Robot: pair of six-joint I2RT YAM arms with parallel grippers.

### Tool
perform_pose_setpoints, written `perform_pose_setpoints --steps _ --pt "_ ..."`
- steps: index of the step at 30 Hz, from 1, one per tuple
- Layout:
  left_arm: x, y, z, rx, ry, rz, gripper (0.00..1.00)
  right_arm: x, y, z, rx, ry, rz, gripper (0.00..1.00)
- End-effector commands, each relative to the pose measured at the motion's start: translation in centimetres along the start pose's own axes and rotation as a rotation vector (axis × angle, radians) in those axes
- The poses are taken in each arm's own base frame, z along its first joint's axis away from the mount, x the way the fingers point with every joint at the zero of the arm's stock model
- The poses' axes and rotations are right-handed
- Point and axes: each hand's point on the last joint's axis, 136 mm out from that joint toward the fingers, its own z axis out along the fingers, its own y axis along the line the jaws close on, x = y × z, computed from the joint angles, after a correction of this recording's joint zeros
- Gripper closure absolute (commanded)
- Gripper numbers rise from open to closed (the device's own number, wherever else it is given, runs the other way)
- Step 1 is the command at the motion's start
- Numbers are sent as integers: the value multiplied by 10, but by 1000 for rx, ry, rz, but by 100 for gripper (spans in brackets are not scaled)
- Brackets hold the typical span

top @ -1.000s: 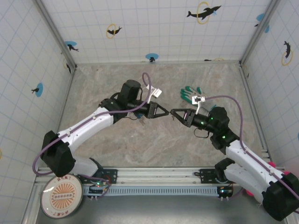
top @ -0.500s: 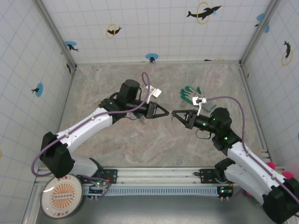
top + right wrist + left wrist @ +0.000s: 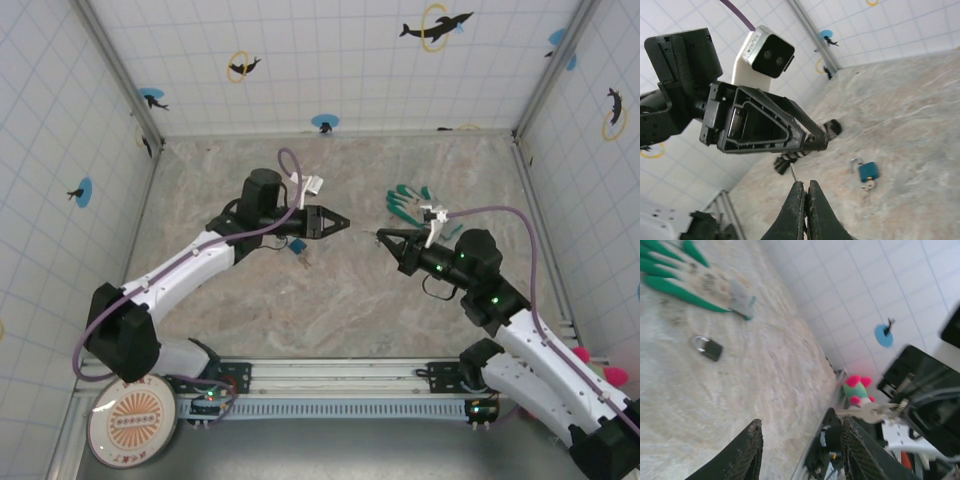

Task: Unlock with the key

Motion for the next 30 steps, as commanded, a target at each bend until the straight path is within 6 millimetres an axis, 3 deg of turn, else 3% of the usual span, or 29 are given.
perform_pose_setpoints --steps 1,11,18,30 --pt "-11 8 1 -28 -59 -71 54 -17 -13 -4 160 -54 -142 100" --pt "-23 12 2 -8 -157 -218 45 -25 -29 -2 489 -136 -472 100" --pt "-23 -6 5 48 -152 -237 41 -30 -8 2 554 -221 -648 100" --pt "-30 -48 13 197 -153 -275 37 -19 18 14 669 -216 -881 100"
